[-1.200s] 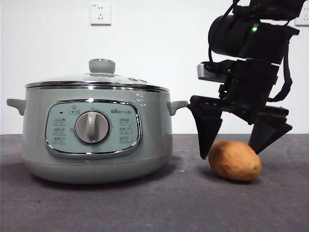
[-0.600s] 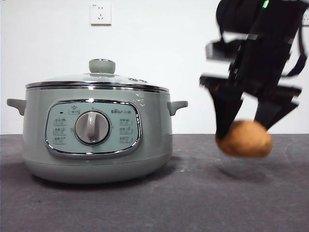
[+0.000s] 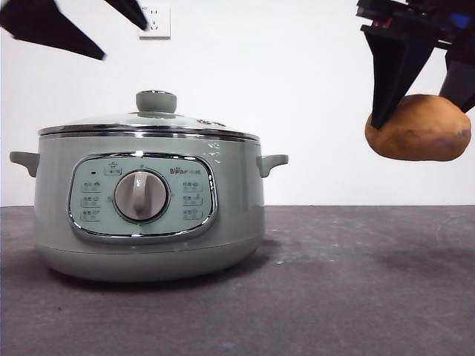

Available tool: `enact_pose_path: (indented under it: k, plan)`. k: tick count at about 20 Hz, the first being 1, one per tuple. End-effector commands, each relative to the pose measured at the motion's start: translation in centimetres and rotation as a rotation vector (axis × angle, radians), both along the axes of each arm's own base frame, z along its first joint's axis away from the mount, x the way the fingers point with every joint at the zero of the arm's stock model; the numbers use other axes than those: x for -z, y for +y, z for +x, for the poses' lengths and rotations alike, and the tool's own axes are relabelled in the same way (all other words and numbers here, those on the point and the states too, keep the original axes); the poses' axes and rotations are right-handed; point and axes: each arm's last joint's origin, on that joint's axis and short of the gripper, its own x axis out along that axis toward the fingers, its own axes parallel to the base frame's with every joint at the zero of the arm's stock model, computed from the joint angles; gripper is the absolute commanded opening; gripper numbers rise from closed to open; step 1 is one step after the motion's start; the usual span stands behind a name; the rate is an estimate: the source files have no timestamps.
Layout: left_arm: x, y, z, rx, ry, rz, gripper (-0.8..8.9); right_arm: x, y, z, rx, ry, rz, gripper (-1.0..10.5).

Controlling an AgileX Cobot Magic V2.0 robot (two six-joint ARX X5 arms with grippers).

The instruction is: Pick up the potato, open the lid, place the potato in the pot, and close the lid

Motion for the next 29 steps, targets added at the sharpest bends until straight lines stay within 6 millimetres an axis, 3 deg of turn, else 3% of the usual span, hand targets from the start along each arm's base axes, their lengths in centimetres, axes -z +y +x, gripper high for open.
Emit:
enact_pose_path:
  k: [1,6,12,18,21,25,29]
  plan:
    - [0.5,-1.5,1.2,-0.003,-0.003,0.033,3.99,-0.1,-0.1,-0.1,0.01,0.004,0.001,-0.1]
    - [2.7,-3.8,3.3,-0.004,0.024,0.081,3.99,0.0,-0.1,-0.2,0.009,0.012,-0.004,-0.1]
    - [4.0,-4.4,3.9,-0.012,0.05,0.137,3.91,0.0,-0.1,-0.2,0.011,0.011,-0.006,-0.1]
    - [4.2,-4.3,3.8,-0.006,0.066,0.161,0.18,0.0,-0.1,-0.2,0.011,0.01,-0.006,-0.1]
    - [4.2,-4.3,3.9,-0.016,0.05,0.18,-0.09,0.0,-0.1,-0.2,0.011,0.01,-0.006,-0.1]
    - [3.1,-4.1,3.7,-0.028,-0.026,0.169,-0.08,0.0,-0.1,-0.2,0.011,0.009,-0.005,-0.1]
    - [-0.7,-3.2,2.1,-0.054,-0.157,0.145,-0.08,-0.1,0.0,0.0,0.009,-0.006,0.006,-0.1]
